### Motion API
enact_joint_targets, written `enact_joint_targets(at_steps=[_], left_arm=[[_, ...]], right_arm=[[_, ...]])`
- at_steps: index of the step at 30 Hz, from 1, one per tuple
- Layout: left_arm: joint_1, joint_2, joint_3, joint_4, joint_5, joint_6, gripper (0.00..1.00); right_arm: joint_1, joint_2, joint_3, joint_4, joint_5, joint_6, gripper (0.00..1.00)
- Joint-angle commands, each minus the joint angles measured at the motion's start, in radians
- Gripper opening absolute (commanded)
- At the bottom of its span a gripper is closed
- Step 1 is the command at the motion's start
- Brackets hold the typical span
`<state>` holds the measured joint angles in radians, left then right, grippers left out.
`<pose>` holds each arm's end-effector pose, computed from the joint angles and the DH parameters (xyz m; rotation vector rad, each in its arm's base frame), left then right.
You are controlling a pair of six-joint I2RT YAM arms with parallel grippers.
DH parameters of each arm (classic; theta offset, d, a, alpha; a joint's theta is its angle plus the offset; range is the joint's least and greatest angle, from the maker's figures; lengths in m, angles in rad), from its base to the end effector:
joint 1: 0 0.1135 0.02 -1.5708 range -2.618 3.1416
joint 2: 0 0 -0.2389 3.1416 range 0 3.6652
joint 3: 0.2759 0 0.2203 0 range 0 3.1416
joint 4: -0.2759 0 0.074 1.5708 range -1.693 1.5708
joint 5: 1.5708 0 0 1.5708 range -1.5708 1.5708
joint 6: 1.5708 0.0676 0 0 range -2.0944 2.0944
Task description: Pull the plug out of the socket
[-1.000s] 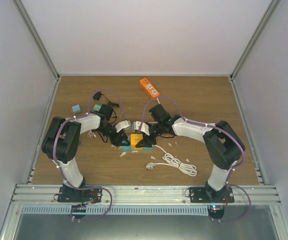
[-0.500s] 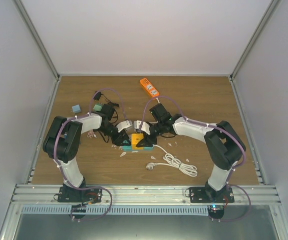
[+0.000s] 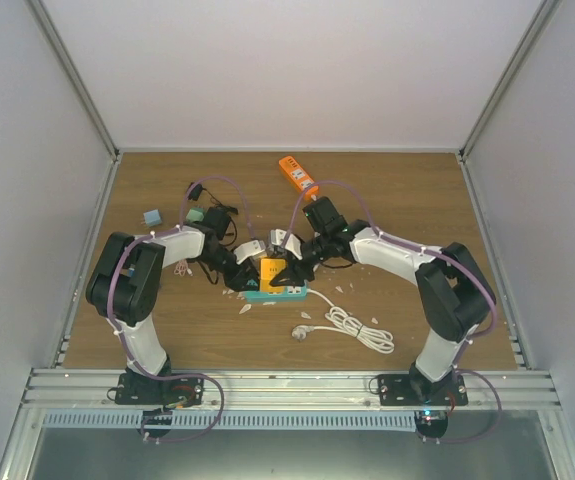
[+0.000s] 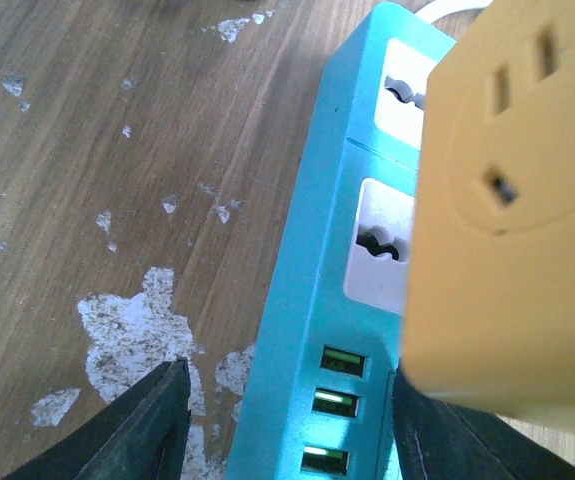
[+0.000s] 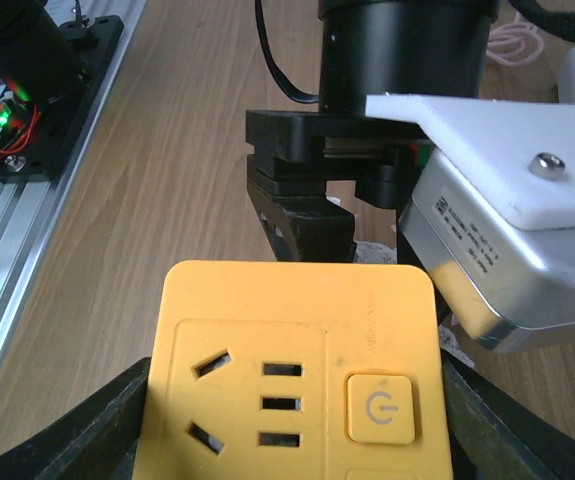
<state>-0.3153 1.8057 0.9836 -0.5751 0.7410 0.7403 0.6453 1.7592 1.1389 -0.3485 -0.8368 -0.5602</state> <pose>0.2570 -0.1318 0.1094 1.4176 2.2531 -0.9613 0.2412 0.2444 0.1755 -1.6137 1.7676 1.0846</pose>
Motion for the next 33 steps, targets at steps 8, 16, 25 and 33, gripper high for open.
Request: enact_joint_targets(at_steps=[8, 16, 25, 33], left_arm=[[-0.006, 0.026, 0.055, -0.030, -0.149, 0.010, 0.70], [-0.006, -0.050, 0.125, -0.066, -0.092, 0.000, 0.86], [0.011, -0.171, 0.141, -0.029, -0.081, -0.038, 0.95], [0.098, -0.271, 0.142, 0.001, -0.035, -0.094, 0.96]], right_arm=[[-0.069, -0.127, -0.006, -0.085, -0.053, -0.025, 0.20], [-0.216, -0.148, 0.031, -0.103, -0.135, 0.044, 0.20], [-0.315, -0.104, 0.080, -0.004, -0.203, 0.234, 0.20], [-0.314, 0.002, 0.127, 0.125, -0.224, 0.446, 0.20]])
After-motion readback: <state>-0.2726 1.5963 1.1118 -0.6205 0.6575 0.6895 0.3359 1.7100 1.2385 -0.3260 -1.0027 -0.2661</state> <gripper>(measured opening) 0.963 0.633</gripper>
